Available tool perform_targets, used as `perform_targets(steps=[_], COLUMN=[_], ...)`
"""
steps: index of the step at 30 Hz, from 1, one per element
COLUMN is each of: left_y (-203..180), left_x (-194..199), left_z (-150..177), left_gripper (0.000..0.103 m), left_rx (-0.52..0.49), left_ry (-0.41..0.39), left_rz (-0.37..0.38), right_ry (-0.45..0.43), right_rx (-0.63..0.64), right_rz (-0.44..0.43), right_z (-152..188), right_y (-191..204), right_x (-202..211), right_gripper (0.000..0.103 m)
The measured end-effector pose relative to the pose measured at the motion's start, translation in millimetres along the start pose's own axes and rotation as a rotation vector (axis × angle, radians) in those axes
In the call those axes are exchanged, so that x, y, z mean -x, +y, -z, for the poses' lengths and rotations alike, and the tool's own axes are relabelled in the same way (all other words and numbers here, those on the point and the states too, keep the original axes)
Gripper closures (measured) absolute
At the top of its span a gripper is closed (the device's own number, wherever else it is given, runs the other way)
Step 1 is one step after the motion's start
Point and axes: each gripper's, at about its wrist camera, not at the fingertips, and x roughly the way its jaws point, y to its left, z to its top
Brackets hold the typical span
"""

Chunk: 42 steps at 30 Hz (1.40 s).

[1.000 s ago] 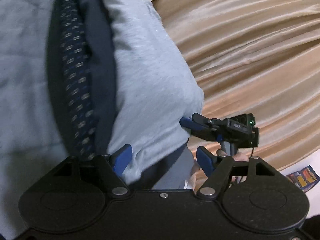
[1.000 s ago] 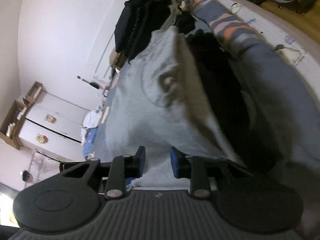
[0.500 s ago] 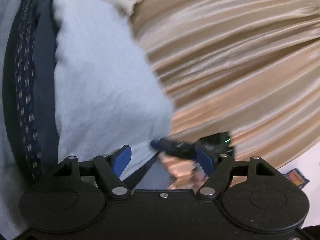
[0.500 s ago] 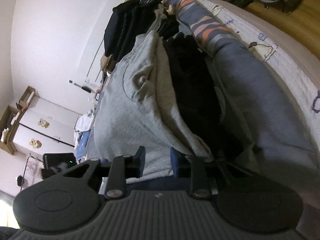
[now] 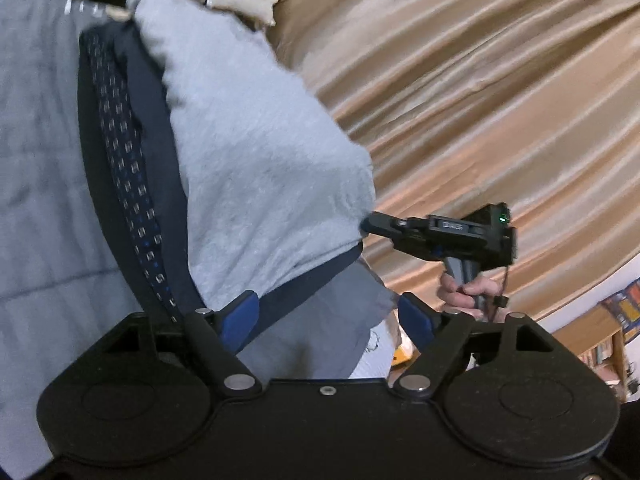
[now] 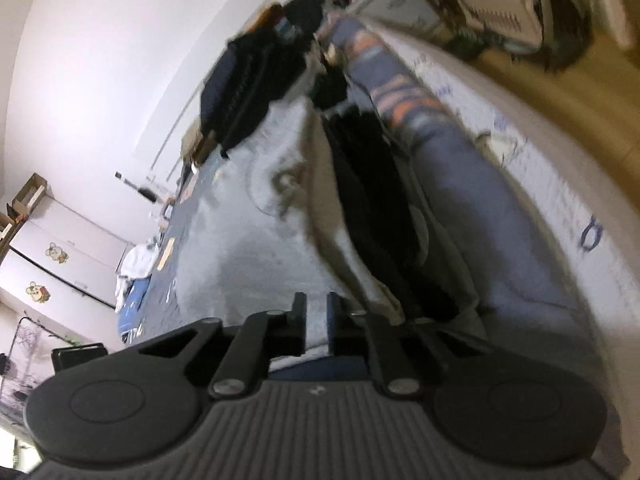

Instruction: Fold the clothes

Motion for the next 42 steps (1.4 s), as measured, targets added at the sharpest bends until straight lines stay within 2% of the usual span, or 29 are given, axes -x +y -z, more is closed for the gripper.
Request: perform_targets(steps=[1, 3, 4, 6, 10, 15, 17, 18, 19, 22, 25, 28, 30, 32, 35, 39, 42], left_y=[-1, -2, -2, -4, -8, -10, -9, -8, -7, -5, -5, -11, -15, -17, -16, -17, -19], left_x=[2, 1, 1, -4, -11, -7, -5, -4, -1, 3, 5, 7, 6, 4, 3, 4, 4], left_z=[1, 0, 0, 2, 3, 5, 5, 5, 6, 6, 6, 5, 6, 5, 8, 11, 8], left_gripper=[0.027, 0.027, 0.027, 0.027, 0.027, 0.027, 0.027, 0.027, 0.027, 0.027, 0.027, 0.027, 0.027, 0.027, 0.027, 0.027, 0.027], left_rx=[-0.001, 0.007, 0.011, 0.018, 0.028, 0.031, 0.037, 0.039, 0.040, 0.032, 0.006, -0.066, -0.109, -0.129, -0.135, -0.145, -0.154], left_ry=[-0.008, -0.019, -0.023, -0.032, -0.032, -0.033, -0.038, -0.038, -0.037, -0.035, -0.033, -0.038, -0.036, -0.026, -0.023, -0.022, -0.048], left_rz=[-0.004, -0.013, -0.015, -0.016, -0.011, -0.019, -0.025, -0.027, -0.028, -0.037, -0.061, -0.110, -0.138, -0.151, -0.161, -0.180, -0.156], right_ry=[-0.025, -0.075, -0.087, -0.095, -0.103, -0.104, -0.122, -0.136, -0.148, -0.194, -0.249, -0.305, -0.293, -0.251, -0.195, -0.181, -0.197], right_rx=[-0.011, -0.034, -0.040, -0.049, -0.064, -0.081, -0.091, -0.103, -0.119, -0.145, -0.158, -0.180, -0.172, -0.157, -0.169, -0.174, -0.166], right_rz=[-0.002, -0.001, 0.003, 0.015, 0.092, 0.102, 0.112, 0.121, 0.128, 0.112, 0.092, 0.059, 0.062, 0.100, 0.139, 0.145, 0.142], right_z=[1, 4, 6, 10, 17, 20, 21, 22, 23, 26, 29, 29, 27, 25, 28, 32, 31], right_y=[2, 4, 5, 5, 0, -1, -1, -2, -3, -7, -5, -4, -4, -6, -14, -20, -16], right_x=[8, 21, 25, 27, 16, -4, -8, -9, -9, 0, 13, 27, 26, 17, 7, 7, 14], right_gripper=[0.075, 0.061, 0.058, 0.057, 0.056, 0.056, 0.061, 0.070, 0.086, 0.097, 0.098, 0.098, 0.098, 0.098, 0.098, 0.098, 0.098])
